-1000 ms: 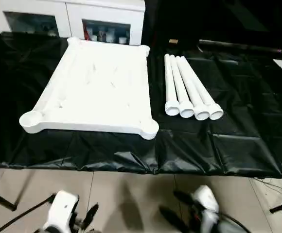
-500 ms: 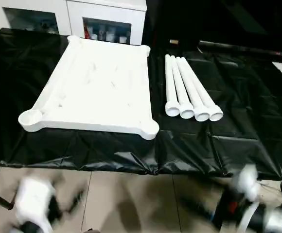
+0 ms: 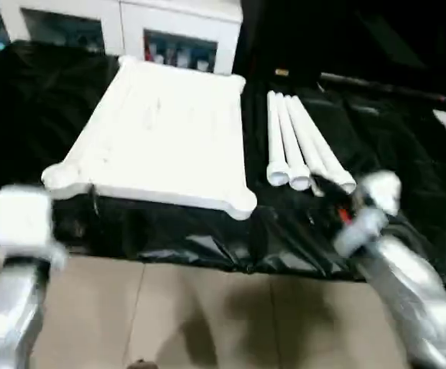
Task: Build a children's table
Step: Move to table
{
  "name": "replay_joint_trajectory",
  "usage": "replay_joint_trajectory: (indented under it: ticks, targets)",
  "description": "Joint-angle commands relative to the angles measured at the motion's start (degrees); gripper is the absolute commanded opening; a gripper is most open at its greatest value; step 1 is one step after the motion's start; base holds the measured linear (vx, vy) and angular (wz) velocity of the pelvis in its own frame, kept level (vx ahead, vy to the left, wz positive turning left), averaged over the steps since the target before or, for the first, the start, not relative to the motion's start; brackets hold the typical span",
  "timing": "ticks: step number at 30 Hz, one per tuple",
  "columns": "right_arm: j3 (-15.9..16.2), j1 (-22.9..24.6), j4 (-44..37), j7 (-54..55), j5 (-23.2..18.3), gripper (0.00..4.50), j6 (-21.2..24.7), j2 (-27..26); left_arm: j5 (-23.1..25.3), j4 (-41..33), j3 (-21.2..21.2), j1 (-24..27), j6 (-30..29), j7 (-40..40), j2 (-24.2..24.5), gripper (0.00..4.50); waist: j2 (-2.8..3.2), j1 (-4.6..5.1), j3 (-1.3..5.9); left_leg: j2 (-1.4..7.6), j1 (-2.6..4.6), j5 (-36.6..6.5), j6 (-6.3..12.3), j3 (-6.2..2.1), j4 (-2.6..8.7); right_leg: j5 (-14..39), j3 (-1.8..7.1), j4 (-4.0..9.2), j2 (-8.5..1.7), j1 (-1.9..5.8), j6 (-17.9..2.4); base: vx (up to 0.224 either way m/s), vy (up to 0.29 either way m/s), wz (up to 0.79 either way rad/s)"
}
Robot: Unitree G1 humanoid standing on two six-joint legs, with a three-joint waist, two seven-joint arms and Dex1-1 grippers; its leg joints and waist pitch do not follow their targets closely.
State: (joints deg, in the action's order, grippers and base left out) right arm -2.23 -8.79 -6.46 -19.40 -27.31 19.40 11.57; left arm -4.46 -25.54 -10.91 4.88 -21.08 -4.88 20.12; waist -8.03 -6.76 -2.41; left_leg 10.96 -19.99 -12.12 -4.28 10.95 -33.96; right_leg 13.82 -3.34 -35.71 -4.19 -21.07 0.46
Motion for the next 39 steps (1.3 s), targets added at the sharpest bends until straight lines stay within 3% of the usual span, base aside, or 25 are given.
replay_joint_trajectory:
  ticks: [1,2,3,6,7,9,11,16,19,20,21,22,24,25,26,27,30,31,32,33,34,36,37,38,39]
  targets:
    - [-1.0,-0.2,2.8,2.7,1.5,4.21,-0.2,-0.3,-0.3,4.0,3.4,-3.1,-1.1,-0.9,-1.2,3.86,1.69,0.15,2.53,2.12,1.19,-1.4,-3.37,-1.38,4.04,-7.3,2.74,2.86,-2.95,1.12,-3.7,0.0,0.0,0.0]
    - [-0.8,-0.5,3.5,3.0,2.2,4.21,-0.5,-0.4,-0.2,5.4,4.4,-4.7,-1.1,-0.9,-1.7,3.86,3.96,0.03,2.59,2.03,1.15,-1.8,-4.21,-1.58,4.16,-8.1,2.77,2.59,-3.0,1.06,-3.9,0.0,0.0,0.0]
    - [-0.7,-1.0,4.3,3.1,3.2,4.21,-0.9,-0.6,0.1,6.5,5.3,-6.2,-1.3,-0.8,-2.1,3.86,2.62,0.41,2.63,2.2,1.07,-2.4,-4.9,-1.55,4.05,-9.6,2.64,2.73,-2.88,1.31,-4.2,0.0,0.0,0.0]
    - [0.1,-1.4,4.6,2.7,4.6,4.21,-1.6,-0.3,0.2,8.9,6.4,-8.3,-0.7,-1.2,-2.8,3.86,3.23,0.78,2.48,2.15,0.54,-5.7,-5.29,-1.66,4.27,-7.6,2.75,2.85,-3.11,1.86,-5.3,0.0,0.0,0.0]
    - [2.0,-1.7,6.1,2.2,8.0,4.21,-4.2,-0.6,1.4,17.3,8.3,-13.1,3.4,-3.1,-3.6,3.86,5.89,1.17,2.43,1.98,0.61,-8.6,-5.26,-1.71,4.22,-5.4,2.87,3.18,-3.3,1.59,-5.9,0.0,0.0,0.0]
    - [3.2,-1.5,6.7,1.9,9.1,4.21,-5.2,-0.8,2.0,19.5,8.6,-14.7,4.0,-3.3,-3.7,3.86,4.68,1.37,2.45,1.96,0.58,-9.3,-3.99,-1.65,4.26,-1.5,3.02,3.68,-3.41,1.81,-5.9,-0.026,-0.002,0.01]
    - [5.7,-1.3,8.1,1.0,10.1,4.21,-6.7,-1.3,1.0,20.5,8.0,-16.9,3.5,-3.1,-4.7,3.86,4.36,1.47,2.8,-0.14,-3.51,-10.7,6.36,-5.6,4.32,5.4,-1.14,5.06,-6.28,5.55,-3.9,-0.047,-0.012,0.13]
    - [7.5,-2.5,11.1,-1.5,9.6,4.21,-8.1,-3.6,0.8,15.7,8.1,-15.3,2.7,-2.9,-3.5,3.86,5.43,0.93,1.47,0.15,-3.48,-14.3,8.76,-5.86,3.57,28.7,-5.56,9.8,-7.39,9.12,-6.5,0.031,-0.03,0.49]
    - [8.6,-3.6,14.2,-1.9,11.4,4.21,-9.8,-4.6,0.3,15.6,7.1,-15.0,2.4,-2.3,-4.2,3.86,7.88,1.53,1.79,0.54,0.23,-12.5,11.39,-7.2,5.17,18.2,-7.29,7.4,-2.51,8.73,-9.2,0.096,-0.009,0.63]
    - [8.4,-3.8,14.4,-2.2,11.4,4.21,-10.6,-4.9,0.6,16.3,7.3,-15.5,2.5,-2.3,-4.4,3.86,7.77,2.08,2.35,1.03,2.64,-10.6,14.56,-8.63,5.16,13.8,-7.21,5.62,-1.06,7.1,-10.0,0.167,-0.013,0.68]
    - [8.0,-4.0,14.7,-2.0,11.2,4.21,-10.8,-5.3,0.7,16.8,7.6,-15.9,2.7,-2.8,-4.4,3.86,8.0,3.02,2.27,6.66,9.26,-14.7,14.91,-10.61,5.0,11.0,-4.45,0.42,-0.7,1.07,-10.6,0.195,-0.02,0.44]
    - [7.2,-4.6,16.0,-1.5,10.8,4.21,-11.6,-6.0,1.3,17.7,8.5,-16.5,3.4,-3.8,-4.2,3.86,7.08,3.01,2.02,7.48,8.65,-12.8,18.88,-11.57,5.66,8.9,-2.61,-2.61,-0.92,-0.38,-5.9,0.195,-0.02,0.44]
    - [6.4,-5.3,17.4,-0.7,10.3,4.21,-11.7,-7.1,0.8,18.2,8.4,-16.6,3.9,-4.4,-3.9,3.86,5.51,2.69,1.44,4.72,6.92,-13.9,21.32,-8.95,5.97,4.5,-0.52,-0.95,-2.25,-0.68,-3.3,0.122,-0.044,0.11]
    - [6.2,-5.4,17.6,-0.6,10.2,4.21,-11.6,-7.5,0.6,18.5,8.1,-16.5,4.0,-4.2,-3.9,3.86,3.74,1.12,0.76,-0.21,2.9,-18.4,15.23,-4.1,4.54,8.7,3.21,5.45,-5.46,3.08,-5.8,0.105,-0.065,0.1]
    - [6.0,-5.3,17.3,-0.6,9.9,4.21,-11.5,-7.7,0.4,18.6,7.7,-16.3,3.9,-3.7,-4.1,3.86,3.32,-0.2,0.89,-1.65,2.45,-17.3,12.8,-2.98,2.22,17.8,5.2,7.23,-7.03,4.79,-8.1,0.097,-0.109,0.24]
    - [5.6,-5.0,17.1,-0.5,9.3,4.21,-11.2,-8.0,0.2,18.4,7.2,-15.6,3.7,-3.2,-4.4,3.86,3.29,-2.26,1.19,-0.61,-1.07,-7.7,8.29,-3.73,-2.74,34.5,8.59,10.04,-11.6,9.54,-11.9,0.113,-0.081,0.16]
    - [5.6,-4.3,15.9,0.0,9.4,4.21,-10.0,-7.8,-0.2,17.6,7.1,-14.5,3.4,-3.6,-4.7,3.86,4.09,-2.64,2.73,-0.78,-3.43,2.8,7.58,-3.87,-0.68,14.7,4.9,7.0,-6.15,10.84,-13.8,0.127,-0.042,0.07]
    - [5.6,-4.2,15.7,0.0,9.5,4.21,-10.0,-7.7,-0.2,17.5,7.2,-14.3,3.4,-3.7,-4.8,3.86,7.19,-1.84,3.05,0.99,0.37,5.4,7.87,-4.25,3.72,8.1,0.44,5.2,-2.13,7.63,-11.2,0.139,-0.008,0.08]
    - [5.9,-3.8,15.2,0.0,10.0,4.21,-9.9,-7.6,0.1,17.7,7.4,-14.0,3.5,-3.9,-4.8,3.86,7.07,-0.05,3.16,1.74,1.54,8.6,10.56,-6.02,4.2,3.9,-1.06,2.55,0.3,6.83,-9.0,0.192,0.014,0.04]
    - [6.1,-3.5,14.8,0.0,10.4,4.21,-9.8,-7.5,0.4,17.9,7.6,-13.9,3.6,-4.0,-4.8,3.86,7.8,1.81,4.97,5.85,12.08,14.9,20.88,-11.78,2.72,5.8,-2.21,-3.17,0.55,-2.39,-4.9,0.22,-0.019,-0.04]
    - [6.2,-3.3,14.5,0.0,10.7,4.21,-9.7,-7.4,0.6,18.1,7.7,-13.8,3.7,-4.0,-4.8,3.86,7.32,2.57,5.06,7.56,12.33,18.7,26.4,-13.65,2.59,8.0,-1.74,-5.1,-0.1,-3.8,-1.9,0.22,-0.019,-0.04]
    - [5.6,-2.8,13.7,0.0,10.0,4.21,-9.2,-7.5,0.9,18.5,7.9,-14.2,4.0,-4.2,-4.9,3.86,5.91,1.86,4.31,5.9,8.94,27.5,32.36,-11.05,2.48,2.0,-0.15,-6.55,-1.39,-6.48,3.2,0.129,-0.043,-0.06]
    - [5.1,-2.5,13.3,0.3,9.8,4.21,-8.7,-7.7,0.8,18.6,7.9,-14.3,4.2,-4.2,-5.0,3.86,4.24,1.74,3.69,2.07,6.26,18.6,28.0,-6.93,2.21,-5.1,1.25,-1.71,-1.71,-4.77,-0.2,0.098,-0.041,-0.08]
    - [4.9,-2.3,12.9,0.4,9.8,4.21,-8.7,-7.6,0.7,18.5,7.8,-14.3,4.2,-4.2,-5.1,3.86,0.39,1.06,3.81,-4.23,2.16,2.2,19.02,-2.92,0.35,-4.8,5.28,2.76,-2.65,2.12,-0.7,0.089,-0.063,-0.04]
    - [4.7,-2.1,12.5,0.5,9.7,4.21,-8.8,-7.6,0.7,18.4,7.8,-14.3,4.1,-4.2,-5.0,3.86,2.27,-0.94,1.73,-4.54,1.21,-6.7,14.68,-2.94,-1.67,9.3,9.02,7.42,-8.73,2.54,-5.1,0.072,-0.071,0.07]
